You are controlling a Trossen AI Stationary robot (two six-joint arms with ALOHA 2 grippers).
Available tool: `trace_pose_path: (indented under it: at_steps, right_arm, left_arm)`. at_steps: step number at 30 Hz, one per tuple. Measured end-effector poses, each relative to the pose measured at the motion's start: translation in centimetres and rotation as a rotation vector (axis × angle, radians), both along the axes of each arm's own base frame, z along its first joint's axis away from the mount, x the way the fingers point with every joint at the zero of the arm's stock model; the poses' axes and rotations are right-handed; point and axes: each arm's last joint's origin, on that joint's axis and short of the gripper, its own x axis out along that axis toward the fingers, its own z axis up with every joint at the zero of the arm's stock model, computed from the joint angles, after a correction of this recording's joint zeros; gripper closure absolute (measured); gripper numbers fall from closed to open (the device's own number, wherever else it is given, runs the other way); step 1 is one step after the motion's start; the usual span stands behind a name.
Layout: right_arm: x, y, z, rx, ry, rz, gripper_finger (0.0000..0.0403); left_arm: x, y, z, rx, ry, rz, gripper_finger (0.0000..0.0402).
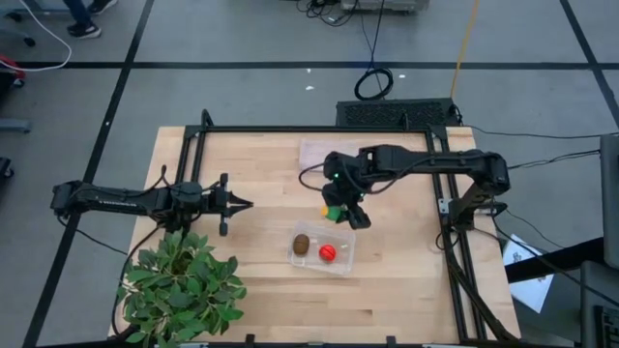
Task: Pick and placing Produce into tupperware
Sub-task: Put the green corn into the transparent bin
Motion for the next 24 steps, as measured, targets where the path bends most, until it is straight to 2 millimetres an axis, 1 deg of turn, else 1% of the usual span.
trace_pose_path:
  at_steps: [6, 9, 15, 20, 24]
  right_arm:
    - [0.5, 1.9, 0.1, -0.011, -0.051, 0.07, 0.0195]
    - [1.0, 2.4, -0.4, -0.012, -0.054, 0.096, 0.0195]
    - [2.7, 3.1, -3.1, -0.02, -0.003, 0.135, 0.0195]
    - [3.8, 3.2, -5.7, -0.027, 0.069, 0.16, 0.0195]
    - [4.2, 3.2, -6.7, -0.03, 0.091, 0.172, 0.0195]
  left_arm:
    - [0.0, 0.0, 0.0, 0.0, 0.0, 0.0, 0.0373]
    - [0.0, 0.0, 0.0, 0.0, 0.0, 0.0, 0.0373]
    - [0.0, 0.0, 0.0, -0.001, 0.001, 0.0, 0.0373]
    - [0.0, 0.0, 0.0, -0.002, 0.004, 0.001, 0.0373]
    - [0.0, 0.0, -0.1, -0.003, 0.009, 0.001, 0.0373]
